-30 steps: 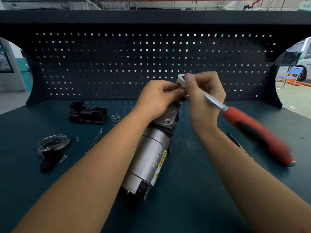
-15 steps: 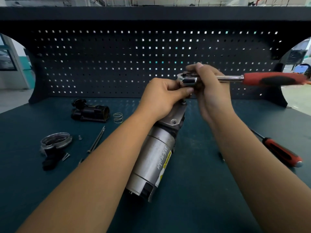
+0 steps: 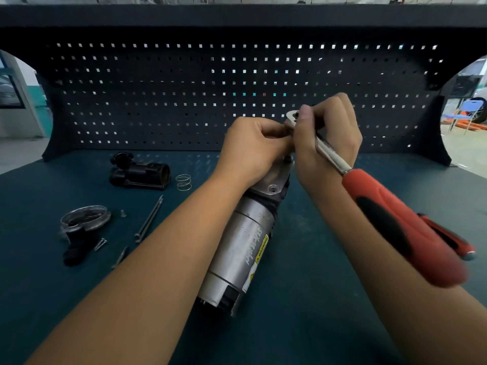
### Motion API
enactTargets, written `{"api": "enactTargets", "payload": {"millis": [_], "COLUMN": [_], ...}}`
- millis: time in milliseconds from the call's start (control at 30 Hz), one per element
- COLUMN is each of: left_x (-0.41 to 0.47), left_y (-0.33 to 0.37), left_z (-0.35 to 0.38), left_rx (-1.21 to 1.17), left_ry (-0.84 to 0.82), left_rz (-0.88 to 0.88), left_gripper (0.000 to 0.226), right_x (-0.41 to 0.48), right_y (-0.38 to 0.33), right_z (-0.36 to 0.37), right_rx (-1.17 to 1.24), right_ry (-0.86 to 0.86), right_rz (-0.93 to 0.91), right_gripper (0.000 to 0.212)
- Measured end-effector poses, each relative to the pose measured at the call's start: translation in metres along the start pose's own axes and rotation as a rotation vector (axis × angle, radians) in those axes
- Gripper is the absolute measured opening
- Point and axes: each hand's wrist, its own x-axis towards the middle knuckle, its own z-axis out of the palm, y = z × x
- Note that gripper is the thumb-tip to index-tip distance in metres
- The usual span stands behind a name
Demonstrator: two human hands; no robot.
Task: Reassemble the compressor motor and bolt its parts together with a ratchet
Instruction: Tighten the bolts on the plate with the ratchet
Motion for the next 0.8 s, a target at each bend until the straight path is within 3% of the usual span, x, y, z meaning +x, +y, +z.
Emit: {"api": "enactTargets", "payload": {"millis": [100, 233, 300, 367, 467, 533, 600, 667, 800], "left_x": [0.001, 0.003, 0.003, 0.003, 0.001, 0.000, 0.000, 0.000, 0.000], "left_y": [-0.002, -0.005, -0.005, -0.005, -0.003, -0.001, -0.001, -0.001, -0.002], "left_z": [0.000, -0.001, 0.000, 0.000, -0.001, 0.000, 0.000, -0.001, -0.002], "left_rx": [-0.030, -0.033, -0.037, -0.031, -0.018, 0.029, 0.045, 0.018, -0.047], "left_ry": [-0.005, -0.029, -0.064, -0.071, -0.068, -0.054, -0.053, -0.067, -0.108], "left_rz": [-0.001, 0.009, 0.018, 0.017, 0.007, 0.025, 0.032, 0.043, 0.038], "left_gripper": [0.004, 0.003, 0.008, 0.012, 0.007, 0.019, 0.024, 0.023, 0.017], "right_x": [0.007, 0.022, 0.024, 0.018, 0.007, -0.002, -0.009, -0.009, 0.009], "right_y": [0.001, 0.002, 0.004, 0.004, -0.004, -0.008, -0.008, -0.010, -0.007], "right_z": [-0.002, -0.002, -0.002, 0.002, 0.004, 0.005, 0.005, 0.006, 0.004], "right_rx": [0.186, 0.821, 1.051, 0.983, 0.509, 0.234, 0.123, 0.204, 0.599], "right_ry": [-0.096, -0.170, -0.171, -0.106, 0.009, -0.012, -0.028, -0.026, -0.048], "right_rz": [0.266, 0.956, 1.180, 1.106, 0.621, 0.286, 0.118, 0.198, 0.674], "right_gripper": [0.026, 0.044, 0.050, 0.046, 0.034, 0.028, 0.022, 0.022, 0.044]}}
